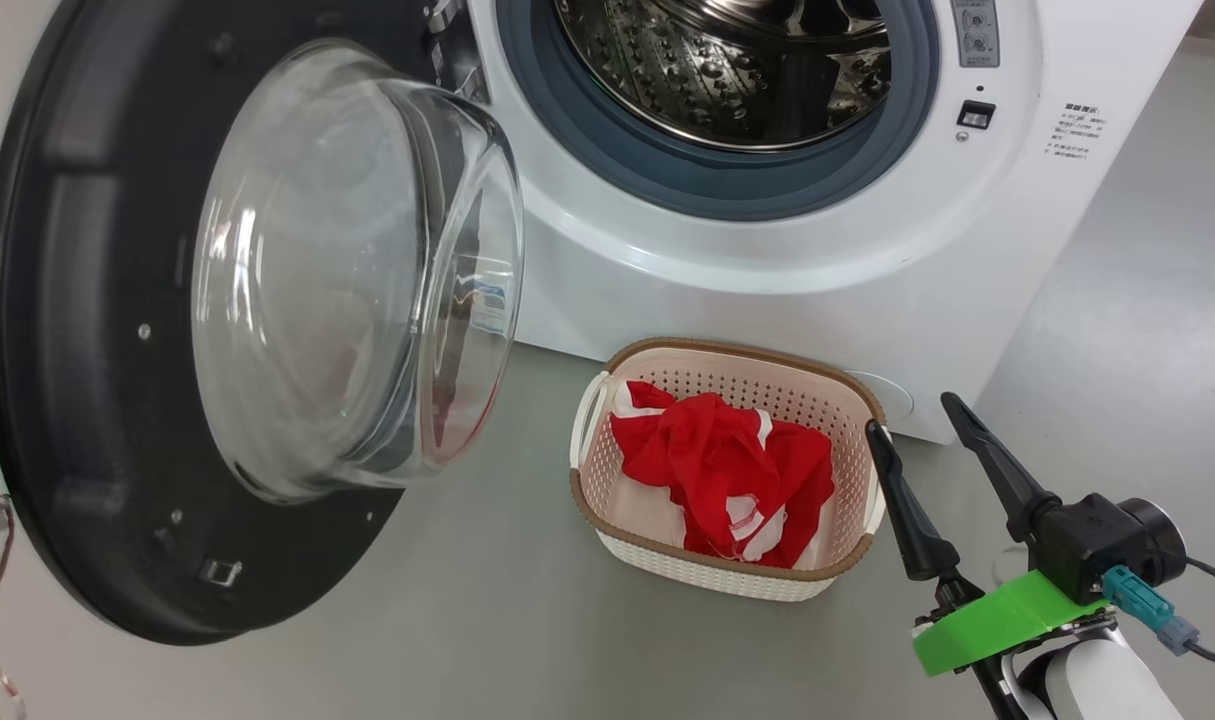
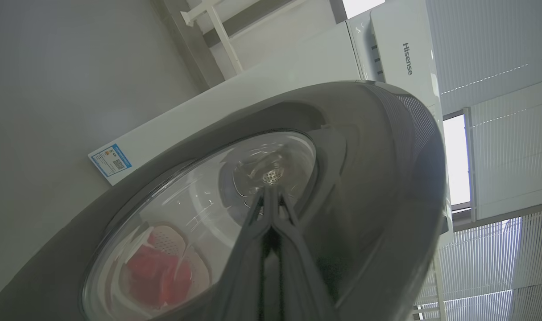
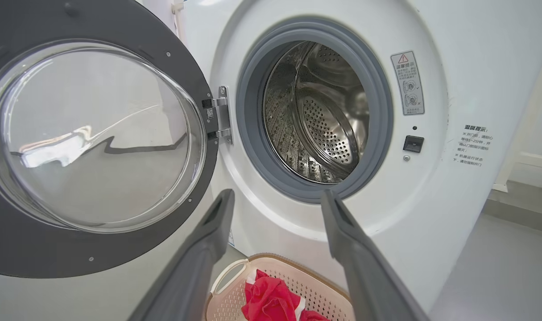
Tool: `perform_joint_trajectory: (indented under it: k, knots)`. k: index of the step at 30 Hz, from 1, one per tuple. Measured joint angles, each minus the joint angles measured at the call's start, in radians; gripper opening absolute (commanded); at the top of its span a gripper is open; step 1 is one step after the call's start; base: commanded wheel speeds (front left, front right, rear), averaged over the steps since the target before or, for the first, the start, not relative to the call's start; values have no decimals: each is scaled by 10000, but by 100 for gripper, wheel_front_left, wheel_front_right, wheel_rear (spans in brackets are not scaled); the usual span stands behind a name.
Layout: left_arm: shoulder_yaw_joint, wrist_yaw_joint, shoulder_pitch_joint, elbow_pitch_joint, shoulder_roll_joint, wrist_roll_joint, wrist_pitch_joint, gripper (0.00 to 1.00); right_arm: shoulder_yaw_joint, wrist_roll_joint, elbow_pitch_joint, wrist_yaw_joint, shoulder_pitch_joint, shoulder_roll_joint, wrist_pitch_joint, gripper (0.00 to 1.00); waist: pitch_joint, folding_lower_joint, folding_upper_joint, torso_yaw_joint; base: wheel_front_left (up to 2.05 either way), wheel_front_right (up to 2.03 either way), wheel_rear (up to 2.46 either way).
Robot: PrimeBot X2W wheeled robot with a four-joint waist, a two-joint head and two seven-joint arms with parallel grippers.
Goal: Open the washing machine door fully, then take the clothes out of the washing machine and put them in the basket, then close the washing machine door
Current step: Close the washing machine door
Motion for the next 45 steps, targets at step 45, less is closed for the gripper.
perform_joint_trajectory:
  k: [45]
  knots:
    - [-2874,1110,2086,-2972,-1266,-2794,286,0,-238,161,75,0,40,339,0,100,-171,0,0,-1163,0,0,0]
